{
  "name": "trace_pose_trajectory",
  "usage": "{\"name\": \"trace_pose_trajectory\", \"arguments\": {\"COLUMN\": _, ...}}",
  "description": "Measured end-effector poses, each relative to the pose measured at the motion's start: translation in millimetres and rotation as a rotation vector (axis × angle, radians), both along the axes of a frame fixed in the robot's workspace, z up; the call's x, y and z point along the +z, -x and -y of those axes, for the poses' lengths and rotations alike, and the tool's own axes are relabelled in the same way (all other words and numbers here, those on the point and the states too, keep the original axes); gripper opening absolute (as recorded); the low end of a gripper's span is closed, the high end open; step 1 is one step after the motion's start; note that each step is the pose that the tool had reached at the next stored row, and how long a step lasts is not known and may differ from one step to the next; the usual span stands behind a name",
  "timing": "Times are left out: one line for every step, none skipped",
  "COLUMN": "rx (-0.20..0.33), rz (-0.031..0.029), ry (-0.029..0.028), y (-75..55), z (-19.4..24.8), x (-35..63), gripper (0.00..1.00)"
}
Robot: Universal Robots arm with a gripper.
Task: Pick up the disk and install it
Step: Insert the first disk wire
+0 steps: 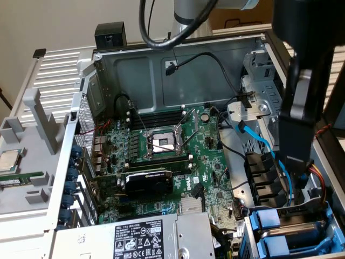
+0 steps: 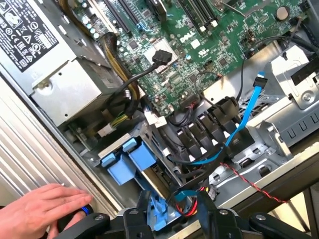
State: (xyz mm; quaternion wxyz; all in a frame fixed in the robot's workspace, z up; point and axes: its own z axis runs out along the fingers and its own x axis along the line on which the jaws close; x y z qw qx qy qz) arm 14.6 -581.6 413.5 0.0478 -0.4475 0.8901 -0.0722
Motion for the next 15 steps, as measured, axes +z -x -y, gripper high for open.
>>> {"name": "trace_pose_trajectory", "arguments": {"rx": 0.000, "rz": -0.0001, "ry": 0.0001, "y": -0.1, "z": 2.6, "x": 4.3, "gripper": 0.50}}
{"name": "trace_pose_trajectory", "arguments": {"rx": 0.000, "rz": -0.0005, "ry": -0.0001, "y": -0.1, "z": 5.3, "x": 8.2, "gripper": 0.50}}
{"name": "trace_pose_trajectory", "arguments": {"rx": 0.000, "rz": -0.0010, "ry": 0.0002, "y": -0.2, "z": 7.4, "x": 11.2, "gripper": 0.50}}
{"name": "trace_pose_trajectory", "arguments": {"rx": 0.000, "rz": -0.0018, "ry": 0.0001, "y": -0.1, "z": 9.1, "x": 13.3, "gripper": 0.50}}
{"name": "trace_pose_trajectory", "arguments": {"rx": 0.000, "rz": -0.0028, "ry": 0.0002, "y": -0.2, "z": 10.7, "x": 14.8, "gripper": 0.50}}
{"name": "trace_pose_trajectory", "arguments": {"rx": 0.000, "rz": -0.0048, "ry": 0.0001, "y": -0.2, "z": 12.2, "x": 15.6, "gripper": 0.50}}
{"name": "trace_pose_trajectory", "arguments": {"rx": 0.000, "rz": -0.0074, "ry": -0.0001, "y": -0.3, "z": 13.8, "x": 16.0, "gripper": 0.50}}
{"name": "trace_pose_trajectory", "arguments": {"rx": 0.000, "rz": -0.0101, "ry": -0.0011, "y": -0.8, "z": 15.6, "x": 16.1, "gripper": 0.50}}
{"name": "trace_pose_trajectory", "arguments": {"rx": 0.000, "rz": -0.0129, "ry": -0.0029, "y": -1.4, "z": 17.5, "x": 16.1, "gripper": 0.50}}
{"name": "trace_pose_trajectory", "arguments": {"rx": 0.000, "rz": -0.0163, "ry": -0.0054, "y": -2.2, "z": 19.4, "x": 16.1, "gripper": 0.50}}
{"name": "trace_pose_trajectory", "arguments": {"rx": 0.000, "rz": -0.0201, "ry": -0.0082, "y": -3.0, "z": 21.4, "x": 16.1, "gripper": 0.50}}
{"name": "trace_pose_trajectory", "arguments": {"rx": 0.000, "rz": -0.0248, "ry": -0.0110, "y": -3.8, "z": 23.4, "x": 16.1, "gripper": 0.50}}
{"name": "trace_pose_trajectory", "arguments": {"rx": 0.000, "rz": -0.0295, "ry": -0.0140, "y": -4.5, "z": 25.4, "x": 16.1, "gripper": 0.50}}
{"name": "trace_pose_trajectory", "arguments": {"rx": 0.000, "rz": -0.0343, "ry": -0.0169, "y": -5.3, "z": 27.4, "x": 16.0, "gripper": 0.50}}
{"name": "trace_pose_trajectory", "arguments": {"rx": 0.000, "rz": -0.0399, "ry": -0.0198, "y": -6.2, "z": 29.6, "x": 15.7, "gripper": 0.50}}
